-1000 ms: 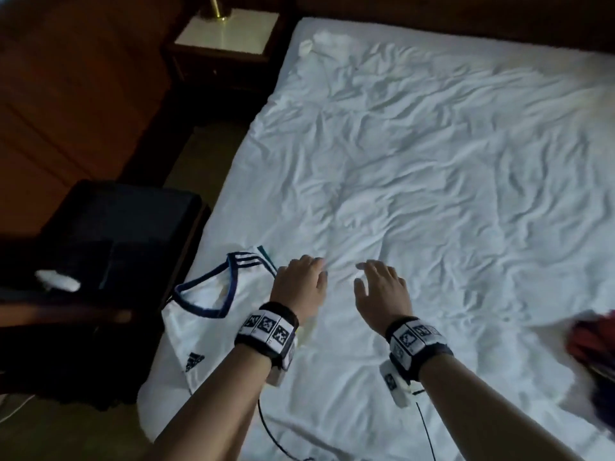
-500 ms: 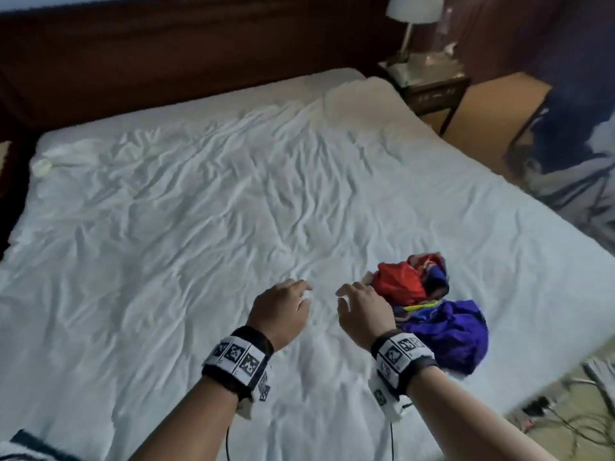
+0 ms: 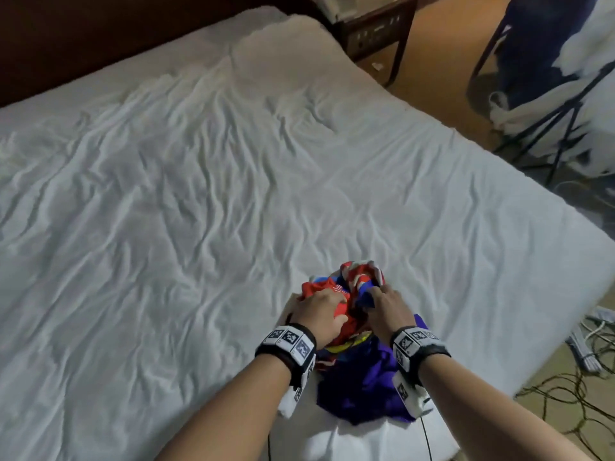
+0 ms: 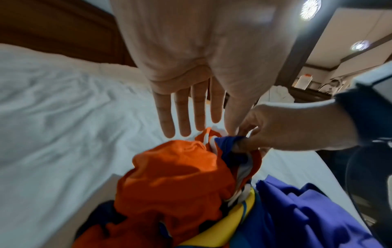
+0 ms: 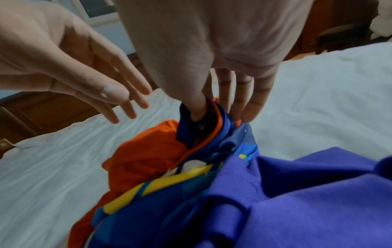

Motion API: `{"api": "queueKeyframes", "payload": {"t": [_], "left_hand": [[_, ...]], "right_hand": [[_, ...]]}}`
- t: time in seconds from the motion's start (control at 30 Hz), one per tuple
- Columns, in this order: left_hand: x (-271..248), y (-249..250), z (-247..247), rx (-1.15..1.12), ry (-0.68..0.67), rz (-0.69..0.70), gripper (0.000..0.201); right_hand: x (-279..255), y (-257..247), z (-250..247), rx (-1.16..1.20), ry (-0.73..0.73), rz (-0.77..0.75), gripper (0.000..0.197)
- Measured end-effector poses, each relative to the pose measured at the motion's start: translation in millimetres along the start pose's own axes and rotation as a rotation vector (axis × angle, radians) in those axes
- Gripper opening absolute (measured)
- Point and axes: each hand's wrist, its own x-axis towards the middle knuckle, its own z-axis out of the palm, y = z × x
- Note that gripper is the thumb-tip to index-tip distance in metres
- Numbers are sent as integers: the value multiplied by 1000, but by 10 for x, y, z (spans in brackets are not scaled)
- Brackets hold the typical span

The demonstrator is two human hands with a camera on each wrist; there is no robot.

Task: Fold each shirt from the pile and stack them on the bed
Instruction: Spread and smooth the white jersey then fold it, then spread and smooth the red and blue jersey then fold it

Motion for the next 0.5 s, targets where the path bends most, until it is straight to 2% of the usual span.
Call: {"api": "queueKeyframes", "payload": {"t": [0.03, 0.13, 0.23, 0.33, 0.4, 0.5], "left_hand": [[144, 16, 74, -5, -22, -16, 36], [485, 32, 241, -65, -87, -55, 36], [697, 68, 278, -43, -45, -69, 31], [819, 149, 123, -81, -10, -88, 35], [844, 147, -40, -310, 27, -94, 36], [785, 132, -390, -686, 187, -48, 16]], "right_hand": [[72, 52, 30, 15, -4, 0, 26], [201, 86, -3, 184, 46, -45, 35], [212, -105, -266, 486, 156, -121, 49], [273, -373, -635, 675, 265, -156, 46], [313, -595, -908, 741, 330, -207, 48], [314, -1028, -1403, 851, 430, -283, 44]]}}
